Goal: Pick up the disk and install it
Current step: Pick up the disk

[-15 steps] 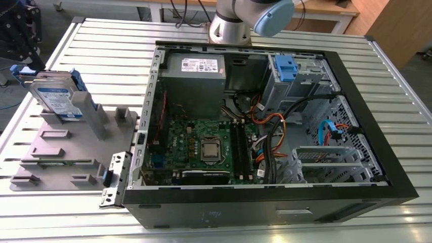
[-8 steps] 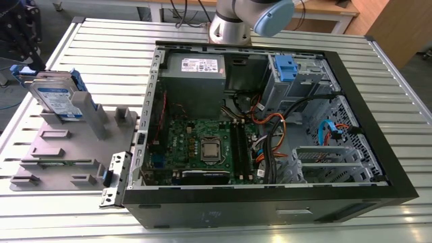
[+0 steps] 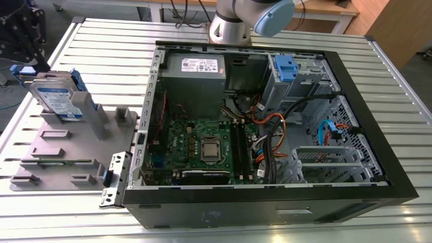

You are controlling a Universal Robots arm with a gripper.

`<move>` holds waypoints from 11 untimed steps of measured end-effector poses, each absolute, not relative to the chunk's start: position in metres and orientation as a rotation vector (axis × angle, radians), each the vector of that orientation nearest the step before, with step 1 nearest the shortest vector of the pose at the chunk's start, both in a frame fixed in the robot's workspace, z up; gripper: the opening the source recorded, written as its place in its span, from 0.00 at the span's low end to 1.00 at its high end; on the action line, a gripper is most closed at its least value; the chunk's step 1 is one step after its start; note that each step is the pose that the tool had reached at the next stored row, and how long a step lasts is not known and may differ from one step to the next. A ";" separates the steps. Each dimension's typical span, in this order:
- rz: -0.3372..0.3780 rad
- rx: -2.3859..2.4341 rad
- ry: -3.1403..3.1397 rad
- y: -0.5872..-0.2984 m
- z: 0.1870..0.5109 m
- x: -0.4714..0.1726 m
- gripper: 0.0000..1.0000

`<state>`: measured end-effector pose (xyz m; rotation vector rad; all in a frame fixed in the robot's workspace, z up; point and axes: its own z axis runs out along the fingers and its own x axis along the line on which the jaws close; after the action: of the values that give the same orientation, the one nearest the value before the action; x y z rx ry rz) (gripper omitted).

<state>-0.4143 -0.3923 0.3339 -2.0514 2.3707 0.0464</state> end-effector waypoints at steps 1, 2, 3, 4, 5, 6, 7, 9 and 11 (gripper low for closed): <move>0.046 -2.051 2.371 -0.392 0.333 -0.414 0.11; 0.047 -2.052 2.371 -0.392 0.333 -0.414 0.11; 0.046 -2.052 2.371 -0.392 0.332 -0.413 0.11; 0.047 -2.052 2.371 -0.392 0.331 -0.413 0.11; 0.047 -2.052 2.371 -0.392 0.331 -0.412 0.11; 0.046 -2.052 2.371 -0.392 0.331 -0.411 0.11; 0.046 -2.052 2.371 -0.392 0.330 -0.410 0.11; 0.046 -2.052 2.371 -0.392 0.330 -0.409 0.11; 0.046 -2.052 2.371 -0.392 0.330 -0.409 0.11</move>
<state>-0.4087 -0.3922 0.3301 -2.0519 2.3706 0.0465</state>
